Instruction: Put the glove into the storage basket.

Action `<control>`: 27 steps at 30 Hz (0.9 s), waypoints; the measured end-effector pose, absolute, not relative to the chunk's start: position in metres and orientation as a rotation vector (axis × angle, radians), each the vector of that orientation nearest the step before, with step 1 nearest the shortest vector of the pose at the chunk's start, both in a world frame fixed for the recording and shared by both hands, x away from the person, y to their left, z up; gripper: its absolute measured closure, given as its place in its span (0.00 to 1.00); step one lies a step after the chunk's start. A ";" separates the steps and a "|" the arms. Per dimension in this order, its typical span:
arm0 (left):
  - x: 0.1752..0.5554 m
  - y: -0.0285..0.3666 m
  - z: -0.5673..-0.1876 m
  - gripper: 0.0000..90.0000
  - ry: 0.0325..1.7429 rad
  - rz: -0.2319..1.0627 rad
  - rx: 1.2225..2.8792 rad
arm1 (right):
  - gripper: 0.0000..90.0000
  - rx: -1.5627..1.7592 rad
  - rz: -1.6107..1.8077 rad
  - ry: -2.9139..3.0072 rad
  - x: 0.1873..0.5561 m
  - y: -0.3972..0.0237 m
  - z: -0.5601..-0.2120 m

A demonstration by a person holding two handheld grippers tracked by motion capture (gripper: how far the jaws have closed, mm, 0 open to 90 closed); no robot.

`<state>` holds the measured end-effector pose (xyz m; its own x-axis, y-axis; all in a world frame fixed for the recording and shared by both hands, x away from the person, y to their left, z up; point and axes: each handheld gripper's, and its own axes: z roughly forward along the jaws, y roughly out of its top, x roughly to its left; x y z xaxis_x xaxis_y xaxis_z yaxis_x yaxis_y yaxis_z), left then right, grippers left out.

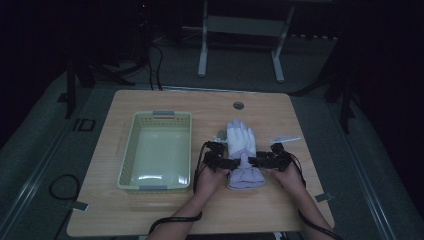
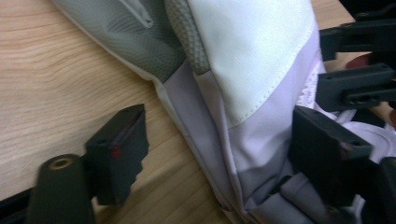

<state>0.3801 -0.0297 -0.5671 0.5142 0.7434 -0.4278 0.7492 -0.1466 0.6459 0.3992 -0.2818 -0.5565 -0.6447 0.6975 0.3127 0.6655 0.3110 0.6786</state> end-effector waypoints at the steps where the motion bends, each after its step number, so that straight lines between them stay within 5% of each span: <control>1: 0.381 -0.029 -0.568 0.32 1.221 -0.045 1.880 | 0.52 1.310 1.284 2.524 0.400 -0.282 -0.557; 4: 0.383 -0.027 -0.569 0.47 1.200 -0.110 1.866 | 0.73 1.305 1.346 2.566 0.400 -0.282 -0.559; 8: 0.382 -0.031 -0.561 0.64 1.181 -0.094 1.905 | 0.88 1.283 1.309 2.542 0.396 -0.277 -0.553; 15: 0.376 -0.031 -0.544 0.76 1.154 -0.082 1.924 | 0.91 1.255 1.282 2.501 0.386 -0.274 -0.539; 27: 0.362 -0.026 -0.497 0.77 1.085 0.018 1.940 | 0.91 1.168 1.331 2.441 0.371 -0.270 -0.495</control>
